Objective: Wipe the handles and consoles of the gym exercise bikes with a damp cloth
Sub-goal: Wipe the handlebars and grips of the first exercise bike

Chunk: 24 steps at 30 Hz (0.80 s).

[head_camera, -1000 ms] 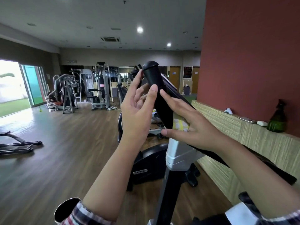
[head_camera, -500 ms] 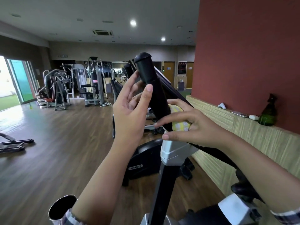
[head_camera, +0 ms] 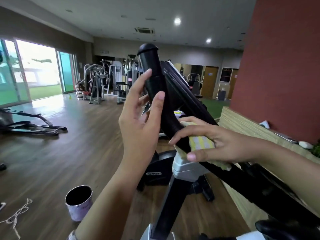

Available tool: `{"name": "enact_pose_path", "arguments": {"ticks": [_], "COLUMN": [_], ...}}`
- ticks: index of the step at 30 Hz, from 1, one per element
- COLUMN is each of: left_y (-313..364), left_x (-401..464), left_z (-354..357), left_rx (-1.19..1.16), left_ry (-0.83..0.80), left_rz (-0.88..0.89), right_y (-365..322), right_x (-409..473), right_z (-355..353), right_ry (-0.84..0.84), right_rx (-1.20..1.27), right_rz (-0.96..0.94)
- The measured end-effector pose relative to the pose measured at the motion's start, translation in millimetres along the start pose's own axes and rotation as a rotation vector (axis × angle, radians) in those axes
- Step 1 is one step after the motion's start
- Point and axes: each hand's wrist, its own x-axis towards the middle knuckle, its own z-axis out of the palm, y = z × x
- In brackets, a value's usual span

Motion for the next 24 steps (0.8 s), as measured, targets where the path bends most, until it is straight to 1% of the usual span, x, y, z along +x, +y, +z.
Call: {"name": "enact_pose_path", "arguments": {"ticks": [2,3,5,7,10,15,18,22,24], "left_y": [1,1,3,4,6,3,0,0,0], "left_x": [-5,-6,-8,-10,-13,-23,-29,-35,-38], "left_z": [1,2,3,5,6,6,6,10,10], "left_rx": [0.036,0.059,0.079,0.057,0.06,0.113,0.152,0.164,0.157], "left_ry": [0.013,0.025,0.036,0.031,0.036,0.056,0.067,0.087,0.097], "left_rz": [0.002,0.007,0.01,-0.008,-0.022,-0.039,-0.046,-0.07,-0.081], "right_y": [1,1,-2,-3,-1,19,17,6,7], "right_x": [-6,-5,5,19,29,5,5,22,20], "right_z": [-5,-6,-5,-1,3,6,5,9,11], "right_ry": [-0.069,-0.067,-0.02,0.049,0.127,0.11,0.105,0.203,0.218], "right_rx": [0.012,0.013,0.009,0.007,0.098,0.155,0.143,0.143,0.127], "right_rz": [0.018,0.017,-0.019,-0.094,-0.16,-0.137,-0.124,-0.155,-0.169]}}
